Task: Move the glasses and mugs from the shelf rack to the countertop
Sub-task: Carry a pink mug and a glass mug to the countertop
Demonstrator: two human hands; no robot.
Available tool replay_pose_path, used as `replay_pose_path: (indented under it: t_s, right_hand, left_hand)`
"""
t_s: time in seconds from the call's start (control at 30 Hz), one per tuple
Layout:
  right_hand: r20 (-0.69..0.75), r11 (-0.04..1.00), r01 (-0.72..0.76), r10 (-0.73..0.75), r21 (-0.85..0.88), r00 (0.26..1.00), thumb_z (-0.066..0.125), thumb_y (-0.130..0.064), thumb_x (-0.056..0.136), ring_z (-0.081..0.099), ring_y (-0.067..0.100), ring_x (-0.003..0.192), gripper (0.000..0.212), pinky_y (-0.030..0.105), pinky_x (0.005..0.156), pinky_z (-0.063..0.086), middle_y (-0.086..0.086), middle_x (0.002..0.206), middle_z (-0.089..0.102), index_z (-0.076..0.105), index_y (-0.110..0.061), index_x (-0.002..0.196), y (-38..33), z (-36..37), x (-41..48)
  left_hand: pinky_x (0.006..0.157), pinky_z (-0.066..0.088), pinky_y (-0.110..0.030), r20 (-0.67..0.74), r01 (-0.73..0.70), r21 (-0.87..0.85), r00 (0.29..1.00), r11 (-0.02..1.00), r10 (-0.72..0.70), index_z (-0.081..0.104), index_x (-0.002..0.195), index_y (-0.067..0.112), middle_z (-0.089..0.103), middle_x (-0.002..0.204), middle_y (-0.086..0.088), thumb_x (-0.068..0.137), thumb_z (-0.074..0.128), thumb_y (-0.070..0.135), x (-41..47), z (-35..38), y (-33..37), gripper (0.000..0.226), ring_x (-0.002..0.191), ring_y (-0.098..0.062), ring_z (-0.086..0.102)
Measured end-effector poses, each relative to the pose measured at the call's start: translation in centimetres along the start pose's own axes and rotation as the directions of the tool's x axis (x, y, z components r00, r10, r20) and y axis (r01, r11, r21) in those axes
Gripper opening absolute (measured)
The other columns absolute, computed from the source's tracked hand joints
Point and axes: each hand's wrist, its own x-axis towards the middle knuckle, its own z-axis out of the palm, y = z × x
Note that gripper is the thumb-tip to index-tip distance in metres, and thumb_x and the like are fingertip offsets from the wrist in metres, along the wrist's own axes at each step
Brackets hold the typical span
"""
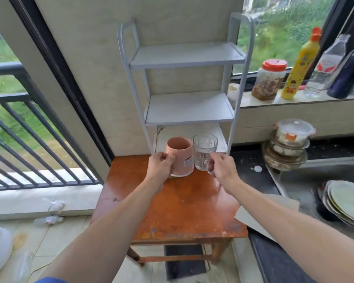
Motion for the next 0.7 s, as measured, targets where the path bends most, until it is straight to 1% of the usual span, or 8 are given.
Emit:
replay_pose_path:
  t_s: [0.1, 0.17, 0.23, 0.33, 0.4, 0.5, 0.63, 0.7]
  right_hand:
    - [-0.003, 0.999, -0.033, 0.033, 0.032, 0.999, 0.048, -0.018, 0.094, 0.043, 0.015, 0.051, 0.030, 0.025, 0.044, 0.031, 0.004, 0.055, 0.048, 0.055, -0.009, 0.066, 1.5, -2.5, -4.8]
    - [-0.036, 0.998, -0.040, 0.041, 0.051, 0.998, 0.047, -0.013, 0.091, 0.041, 0.014, 0.047, 0.034, 0.023, 0.040, 0.031, 0.005, 0.053, 0.046, 0.051, -0.010, 0.058, 2.6, -4.5, -8.0]
    - [-0.075, 0.995, -0.068, 0.073, 0.074, 0.995, 0.047, -0.012, 0.091, 0.040, 0.013, 0.045, 0.039, 0.021, 0.037, 0.030, 0.004, 0.050, 0.045, 0.047, -0.015, 0.052, 3.6, -6.8, -11.1]
    - [-0.112, 0.983, -0.131, 0.145, 0.128, 0.983, 0.045, -0.013, 0.091, 0.038, 0.010, 0.039, 0.041, 0.018, 0.034, 0.028, -0.001, 0.044, 0.043, 0.042, -0.018, 0.051, 4.4, -10.9, -15.4]
    - [-0.146, 0.978, -0.145, 0.166, 0.149, 0.975, 0.043, -0.012, 0.091, 0.036, 0.009, 0.036, 0.042, 0.017, 0.033, 0.027, -0.003, 0.040, 0.040, 0.040, -0.019, 0.050, 4.9, -14.3, -18.2]
    - [-0.216, 0.974, -0.155, 0.190, 0.168, 0.958, 0.045, -0.014, 0.092, 0.039, 0.010, 0.037, 0.040, 0.014, 0.033, 0.029, -0.002, 0.040, 0.040, 0.042, -0.018, 0.052, 5.5, -19.7, -22.3]
    - [-0.335, 0.967, -0.146, 0.210, 0.207, 0.918, 0.048, -0.013, 0.092, 0.039, 0.011, 0.036, 0.036, 0.016, 0.034, 0.027, -0.003, 0.039, 0.039, 0.044, -0.014, 0.056, 6.6, -27.3, -27.4]
    - [-0.390, 0.970, -0.156, 0.219, 0.186, 0.895, 0.049, -0.018, 0.092, 0.041, 0.012, 0.037, 0.038, 0.018, 0.036, 0.026, -0.001, 0.041, 0.039, 0.043, -0.015, 0.054, 7.3, -31.3, -30.1]
  left_hand:
    - [0.064, 0.047, -0.038, 0.041, 0.008, 0.031, 0.999, 0.999, -0.010, 0.060, 0.076, 0.013, 0.063, 0.078, -0.009, 0.089, 0.063, 0.025, -4.0, 0.0, -1.2, 0.019, 0.071, -0.023, 0.056]
    - [0.064, 0.047, -0.037, 0.084, 0.031, 0.042, 0.996, 0.999, -0.035, 0.059, 0.074, 0.013, 0.063, 0.078, -0.009, 0.089, 0.064, 0.025, -7.0, 0.5, -2.4, 0.020, 0.072, -0.023, 0.056]
    - [0.066, 0.048, -0.039, 0.132, 0.051, 0.043, 0.990, 0.998, -0.057, 0.060, 0.074, 0.010, 0.062, 0.078, -0.010, 0.090, 0.063, 0.025, -9.9, 1.4, -3.5, 0.022, 0.074, -0.024, 0.056]
    - [0.064, 0.049, -0.037, 0.221, 0.072, 0.052, 0.972, 0.996, -0.082, 0.064, 0.077, 0.007, 0.064, 0.081, -0.011, 0.092, 0.059, 0.024, -13.9, 3.3, -4.5, 0.023, 0.077, -0.025, 0.058]
    - [0.059, 0.049, -0.032, 0.283, 0.087, 0.054, 0.954, 0.995, -0.099, 0.065, 0.077, 0.008, 0.066, 0.081, -0.009, 0.093, 0.056, 0.021, -16.5, 5.2, -4.7, 0.023, 0.077, -0.024, 0.061]
    - [0.064, 0.047, -0.035, 0.373, 0.085, 0.080, 0.921, 0.993, -0.109, 0.064, 0.077, 0.006, 0.063, 0.080, -0.011, 0.094, 0.049, 0.018, -20.2, 8.7, -4.2, 0.025, 0.073, -0.024, 0.057]
    - [0.062, 0.045, -0.034, 0.505, 0.027, 0.084, 0.860, 0.996, -0.066, 0.061, 0.082, 0.005, 0.056, 0.075, -0.013, 0.088, 0.054, 0.012, -25.1, 14.8, -2.7, 0.011, 0.071, -0.026, 0.053]
    - [0.058, 0.043, -0.030, 0.561, -0.017, 0.085, 0.827, 0.996, -0.034, 0.059, 0.077, 0.007, 0.055, 0.073, -0.012, 0.088, 0.054, 0.010, -27.9, 18.4, -2.0, 0.012, 0.066, -0.024, 0.051]
